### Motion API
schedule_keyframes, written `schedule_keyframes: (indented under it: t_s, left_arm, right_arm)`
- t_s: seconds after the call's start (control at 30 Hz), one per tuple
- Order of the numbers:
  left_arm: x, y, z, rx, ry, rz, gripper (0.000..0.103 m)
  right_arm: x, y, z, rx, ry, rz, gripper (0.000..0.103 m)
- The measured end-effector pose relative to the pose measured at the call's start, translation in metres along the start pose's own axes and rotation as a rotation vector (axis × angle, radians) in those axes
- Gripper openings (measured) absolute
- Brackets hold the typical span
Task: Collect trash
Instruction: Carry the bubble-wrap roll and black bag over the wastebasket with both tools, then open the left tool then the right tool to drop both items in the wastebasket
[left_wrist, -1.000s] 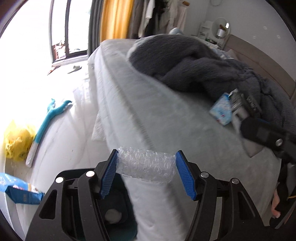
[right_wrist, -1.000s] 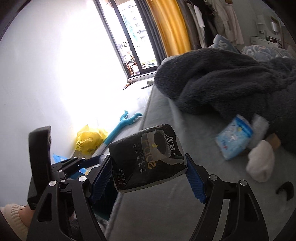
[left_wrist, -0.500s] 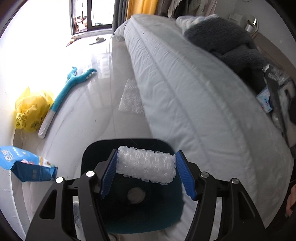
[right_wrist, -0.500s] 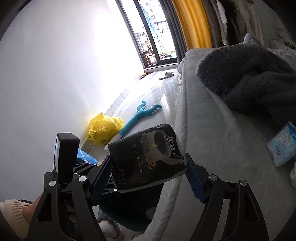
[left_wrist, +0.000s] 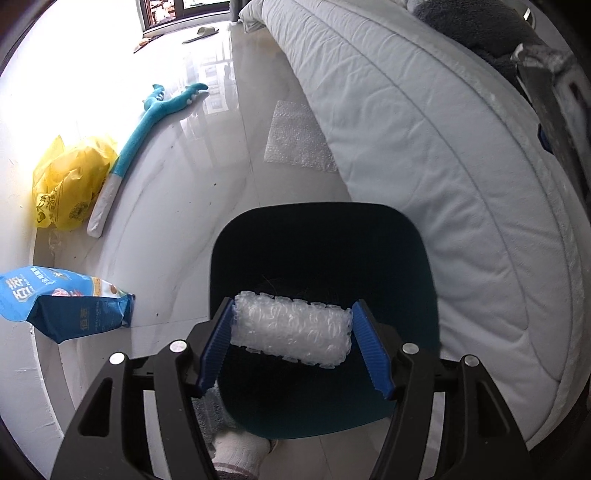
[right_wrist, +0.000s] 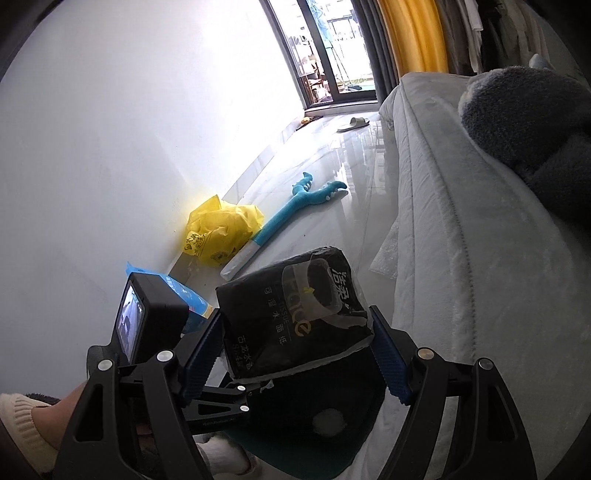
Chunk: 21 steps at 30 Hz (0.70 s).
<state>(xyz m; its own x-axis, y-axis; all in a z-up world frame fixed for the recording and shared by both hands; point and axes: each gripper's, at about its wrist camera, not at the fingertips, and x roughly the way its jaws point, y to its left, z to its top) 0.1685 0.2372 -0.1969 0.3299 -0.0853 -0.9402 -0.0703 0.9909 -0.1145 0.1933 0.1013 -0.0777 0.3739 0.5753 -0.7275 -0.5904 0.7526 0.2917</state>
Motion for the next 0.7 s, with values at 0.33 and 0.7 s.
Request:
schedule_keyframes:
  t_s: [0.33,0.7]
  left_arm:
    - [-0.003,0.027,-0.007,-0.025,0.027,-0.018,0.082]
    - [-0.031,0.055,-0.007,-0.072,-0.055,-0.023,0.083]
  right_arm:
    - [0.040,0.008,-0.006,-0.007,0.082,-0.039,0.077]
    - [0.089,0.009,-0.019,-0.021,0.213,-0.087,0.077]
